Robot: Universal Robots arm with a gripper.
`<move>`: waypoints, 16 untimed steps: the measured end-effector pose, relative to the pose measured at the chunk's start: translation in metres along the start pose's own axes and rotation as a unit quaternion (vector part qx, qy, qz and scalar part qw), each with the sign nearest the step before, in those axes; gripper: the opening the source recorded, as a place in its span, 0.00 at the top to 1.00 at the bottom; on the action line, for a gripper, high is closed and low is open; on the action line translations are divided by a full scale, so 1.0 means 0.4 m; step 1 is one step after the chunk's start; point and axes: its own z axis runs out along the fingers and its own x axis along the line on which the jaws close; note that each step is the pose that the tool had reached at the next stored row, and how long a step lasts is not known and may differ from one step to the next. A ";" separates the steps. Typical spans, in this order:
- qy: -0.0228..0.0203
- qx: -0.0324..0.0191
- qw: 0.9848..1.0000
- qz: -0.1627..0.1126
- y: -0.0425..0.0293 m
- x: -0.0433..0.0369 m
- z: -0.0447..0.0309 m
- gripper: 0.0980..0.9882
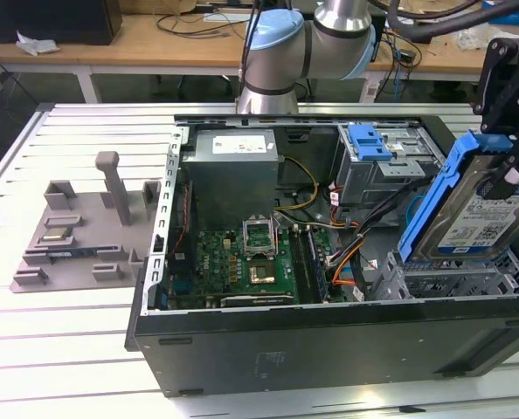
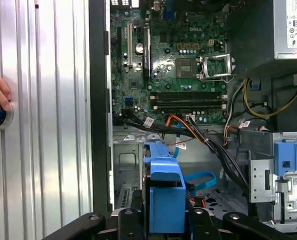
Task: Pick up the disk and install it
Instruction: 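Insert the disk into the insertion slot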
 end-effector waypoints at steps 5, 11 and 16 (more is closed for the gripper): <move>0.000 0.000 1.000 -0.003 -0.001 -0.001 0.020 0.70; 0.000 0.000 1.000 -0.003 -0.002 0.000 0.034 0.70; 0.000 0.000 1.000 -0.003 -0.003 0.000 0.058 0.70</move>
